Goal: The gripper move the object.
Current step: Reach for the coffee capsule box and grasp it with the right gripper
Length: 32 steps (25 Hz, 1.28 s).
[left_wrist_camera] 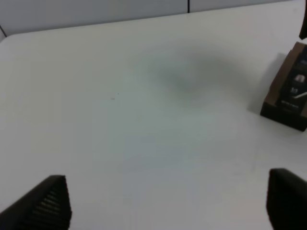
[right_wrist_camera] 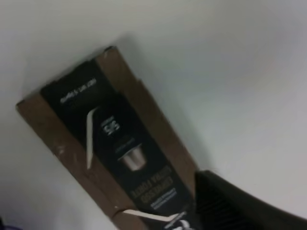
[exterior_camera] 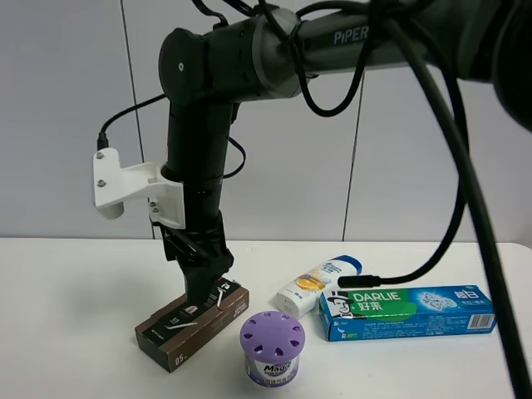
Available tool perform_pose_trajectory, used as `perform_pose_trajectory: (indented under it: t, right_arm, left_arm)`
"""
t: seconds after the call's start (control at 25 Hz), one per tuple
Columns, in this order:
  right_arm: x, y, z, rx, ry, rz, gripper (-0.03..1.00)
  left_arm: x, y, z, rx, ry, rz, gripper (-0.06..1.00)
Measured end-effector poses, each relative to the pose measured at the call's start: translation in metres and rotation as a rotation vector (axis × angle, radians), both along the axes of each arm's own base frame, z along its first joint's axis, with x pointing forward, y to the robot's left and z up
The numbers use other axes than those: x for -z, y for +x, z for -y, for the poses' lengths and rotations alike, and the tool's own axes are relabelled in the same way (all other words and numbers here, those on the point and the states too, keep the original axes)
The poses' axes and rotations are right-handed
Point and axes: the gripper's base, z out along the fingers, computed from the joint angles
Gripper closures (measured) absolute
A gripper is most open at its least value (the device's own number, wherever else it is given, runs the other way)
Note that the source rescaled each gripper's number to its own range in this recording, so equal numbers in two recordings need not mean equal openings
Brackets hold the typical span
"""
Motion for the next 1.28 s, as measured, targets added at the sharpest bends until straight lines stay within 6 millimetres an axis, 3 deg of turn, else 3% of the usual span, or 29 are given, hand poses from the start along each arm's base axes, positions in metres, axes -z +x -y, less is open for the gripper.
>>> perform_pose_trajectory:
  t: [0.12, 0.36, 0.44, 0.76, 1.28]
  right_arm:
    - [0.006, 0.0, -0.001, 0.099, 0.01, -0.042, 0.55]
    - [0.016, 0.0, -0.003, 0.103, 0.008, -0.071, 0.06]
    - [0.021, 0.0, -0.003, 0.04, -0.007, -0.062, 0.01]
    - [0.042, 0.002, -0.005, -0.29, -0.055, -0.021, -0.03]
    - [0.062, 0.019, -0.006, -0.315, -0.048, 0.091, -0.03]
  left_arm:
    - [0.0, 0.0, 0.0, 0.0, 0.001, 0.0, -0.06]
    - [0.0, 0.0, 0.0, 0.0, 0.001, 0.0, -0.06]
    - [0.0, 0.0, 0.0, 0.0, 0.001, 0.0, -0.06]
    - [0.0, 0.0, 0.0, 0.0, 0.0, 0.0, -0.06]
    - [0.0, 0.0, 0.0, 0.0, 0.001, 0.0, -0.06]
